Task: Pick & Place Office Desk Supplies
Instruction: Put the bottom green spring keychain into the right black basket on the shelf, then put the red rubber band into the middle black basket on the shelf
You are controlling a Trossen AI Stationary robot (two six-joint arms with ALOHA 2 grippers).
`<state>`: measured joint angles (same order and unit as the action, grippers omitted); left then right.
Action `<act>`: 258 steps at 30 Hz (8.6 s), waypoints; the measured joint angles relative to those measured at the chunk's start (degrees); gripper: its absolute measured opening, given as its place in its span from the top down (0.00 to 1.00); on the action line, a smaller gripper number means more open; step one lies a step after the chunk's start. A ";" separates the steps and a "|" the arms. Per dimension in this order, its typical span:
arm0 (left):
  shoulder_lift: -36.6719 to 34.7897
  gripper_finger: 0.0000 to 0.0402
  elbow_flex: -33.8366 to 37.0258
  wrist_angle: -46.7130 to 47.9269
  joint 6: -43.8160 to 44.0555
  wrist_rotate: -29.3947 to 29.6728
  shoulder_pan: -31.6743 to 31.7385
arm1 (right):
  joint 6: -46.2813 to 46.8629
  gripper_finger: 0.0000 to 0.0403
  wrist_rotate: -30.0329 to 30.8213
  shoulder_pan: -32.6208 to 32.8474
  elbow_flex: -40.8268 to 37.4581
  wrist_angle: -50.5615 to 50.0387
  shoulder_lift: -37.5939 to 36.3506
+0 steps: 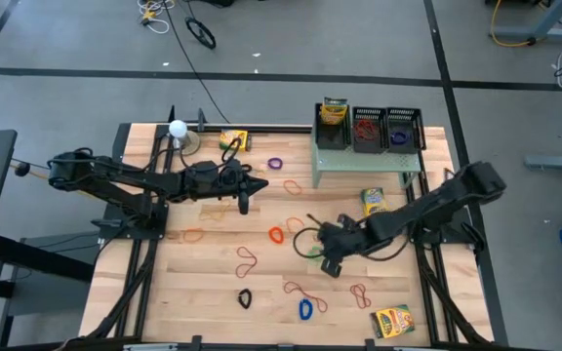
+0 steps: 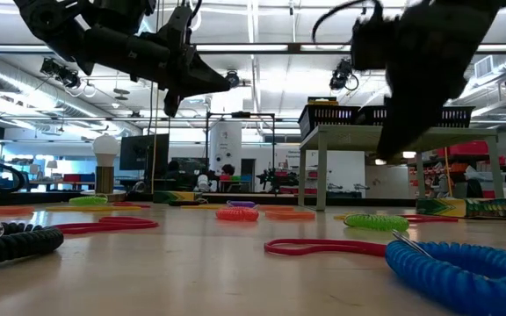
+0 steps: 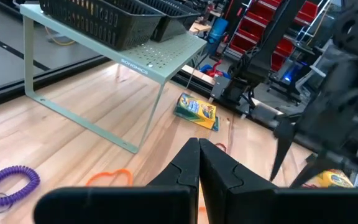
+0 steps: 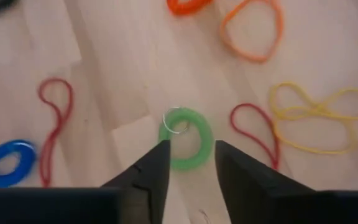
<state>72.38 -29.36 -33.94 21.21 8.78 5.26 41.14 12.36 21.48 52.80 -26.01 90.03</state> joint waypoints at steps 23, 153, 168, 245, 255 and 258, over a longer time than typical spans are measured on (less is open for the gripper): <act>0.00 0.98 0.00 -0.04 -0.01 -4.45 -0.04 | -0.97 0.97 -3.85 -4.01 0.54 1.95 8.17; -6.02 0.91 -8.00 64.27 28.71 3.68 -10.42 | -18.68 0.98 7.35 -17.55 -10.12 2.47 -43.26; 5.57 0.75 -9.61 46.70 17.19 -1.26 -13.54 | -10.84 0.98 13.83 -6.50 -10.12 3.55 -34.72; 27.32 0.75 -20.47 48.82 -21.52 -4.69 -25.09 | -17.87 0.98 20.89 -6.87 -10.10 8.59 -34.61; 27.15 0.96 -20.51 50.19 -18.90 -4.02 -22.72 | -17.87 0.98 20.91 -6.87 -10.10 8.56 -34.61; 24.36 0.99 -20.15 53.19 -18.64 -3.13 -20.95 | -17.87 0.98 20.91 -6.87 -10.10 8.57 -34.61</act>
<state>96.74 -49.52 19.25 2.57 5.65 -15.69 23.27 33.28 14.61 42.70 -17.44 55.42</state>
